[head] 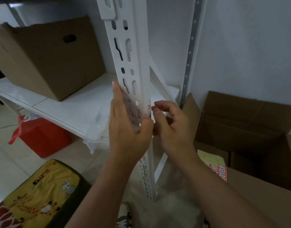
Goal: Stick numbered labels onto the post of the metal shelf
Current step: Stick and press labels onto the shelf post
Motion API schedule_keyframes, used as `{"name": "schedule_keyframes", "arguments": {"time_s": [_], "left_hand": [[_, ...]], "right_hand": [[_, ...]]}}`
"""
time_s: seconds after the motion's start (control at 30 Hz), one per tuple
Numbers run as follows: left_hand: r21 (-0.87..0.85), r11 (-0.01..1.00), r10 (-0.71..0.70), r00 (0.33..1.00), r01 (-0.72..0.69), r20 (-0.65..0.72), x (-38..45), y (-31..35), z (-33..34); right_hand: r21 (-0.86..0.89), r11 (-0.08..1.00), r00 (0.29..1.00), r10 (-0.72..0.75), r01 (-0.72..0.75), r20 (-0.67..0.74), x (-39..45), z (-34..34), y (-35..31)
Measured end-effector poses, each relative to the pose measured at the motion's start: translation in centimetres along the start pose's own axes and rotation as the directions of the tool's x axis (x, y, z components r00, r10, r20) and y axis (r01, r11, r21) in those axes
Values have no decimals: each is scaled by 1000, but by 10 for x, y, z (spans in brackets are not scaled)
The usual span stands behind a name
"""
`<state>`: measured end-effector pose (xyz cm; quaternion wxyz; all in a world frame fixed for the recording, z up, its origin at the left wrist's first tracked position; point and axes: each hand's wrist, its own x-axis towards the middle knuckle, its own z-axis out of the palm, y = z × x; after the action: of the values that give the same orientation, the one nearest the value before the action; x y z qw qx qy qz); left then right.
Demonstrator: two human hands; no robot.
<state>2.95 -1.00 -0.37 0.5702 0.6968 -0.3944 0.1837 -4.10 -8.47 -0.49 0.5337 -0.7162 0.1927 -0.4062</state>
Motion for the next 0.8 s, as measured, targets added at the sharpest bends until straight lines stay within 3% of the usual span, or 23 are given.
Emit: {"name": "schedule_keyframes", "arguments": {"time_s": [0.1,0.27,0.37,0.47,0.7,0.8], "left_hand": [[-46,999,-6,1000,7,23,0,-1,-4],[-83,996,-27,1000,27,0,2,1,-5],[-89,996,-26,1000,24,-14,3,2,-6],[-114,993,-32,999,29,-21,4,3,-6],[-156,987,-37,999,34,-18,2,6,-6],[-238,970,-55,999,52,-4,1,7,-7]], "right_hand": [[-256,920,952,-307,296,-5,2,-2,8],[-511,696,826,-561,504,50,9,-4,7],[-595,581,781,-611,555,132,14,-10,1],[-637,528,789,-574,561,219,15,-13,-10],[-560,568,780,-566,603,266,11,-10,-17],[-444,689,817,-526,572,236,-2,-8,-12]]}}
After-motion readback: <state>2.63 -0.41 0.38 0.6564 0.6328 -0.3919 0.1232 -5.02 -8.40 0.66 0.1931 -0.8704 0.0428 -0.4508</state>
